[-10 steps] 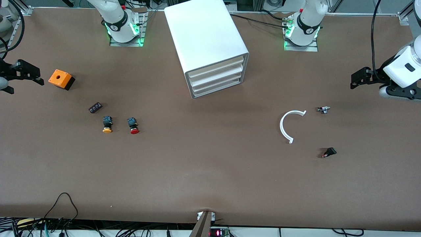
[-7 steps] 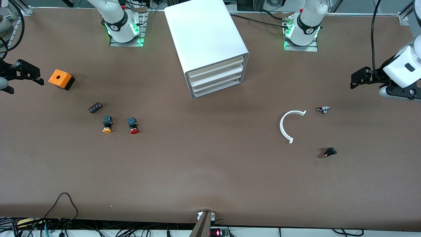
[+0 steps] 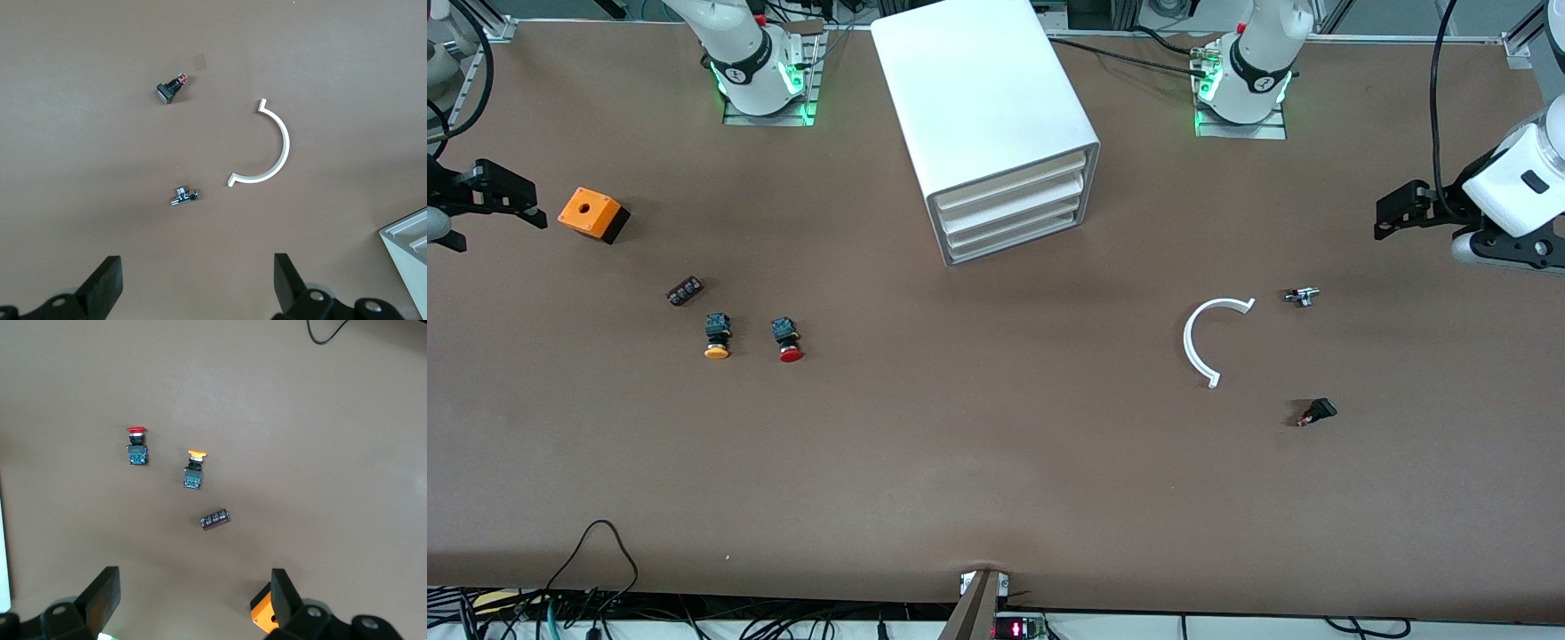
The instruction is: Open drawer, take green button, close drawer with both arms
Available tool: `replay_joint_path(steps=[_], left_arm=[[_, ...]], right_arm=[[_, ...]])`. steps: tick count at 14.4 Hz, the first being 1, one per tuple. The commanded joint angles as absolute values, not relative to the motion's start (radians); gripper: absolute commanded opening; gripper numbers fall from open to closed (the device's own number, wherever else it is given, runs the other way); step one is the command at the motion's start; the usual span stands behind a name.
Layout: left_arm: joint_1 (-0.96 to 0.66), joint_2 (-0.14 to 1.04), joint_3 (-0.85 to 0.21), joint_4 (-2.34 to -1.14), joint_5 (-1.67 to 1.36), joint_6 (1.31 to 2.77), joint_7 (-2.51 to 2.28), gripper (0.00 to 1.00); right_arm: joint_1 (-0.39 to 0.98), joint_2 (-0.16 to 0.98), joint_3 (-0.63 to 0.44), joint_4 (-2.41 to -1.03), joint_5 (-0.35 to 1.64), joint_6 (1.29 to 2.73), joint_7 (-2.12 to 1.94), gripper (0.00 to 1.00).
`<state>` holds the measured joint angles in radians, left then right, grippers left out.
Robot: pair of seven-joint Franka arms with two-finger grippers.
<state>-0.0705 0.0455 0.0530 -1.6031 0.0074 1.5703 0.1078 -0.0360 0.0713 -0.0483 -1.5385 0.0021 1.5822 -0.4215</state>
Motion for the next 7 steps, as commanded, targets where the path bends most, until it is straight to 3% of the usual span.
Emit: replay_joint_path(steps=[1, 7], left_arm=[[-0.071, 0.060, 0.054, -1.568, 0.026, 1.545, 0.129, 1.00], [-0.077, 0.060, 0.052, -1.566, 0.020, 1.534, 0.127, 1.00]], right_arm=[[-0.038, 0.084, -0.044, -1.531, 0.006, 1.568, -0.417, 1.00], [-0.035, 0.138, -0.043, -1.532, 0.005, 1.517, -0.416, 1.00]])
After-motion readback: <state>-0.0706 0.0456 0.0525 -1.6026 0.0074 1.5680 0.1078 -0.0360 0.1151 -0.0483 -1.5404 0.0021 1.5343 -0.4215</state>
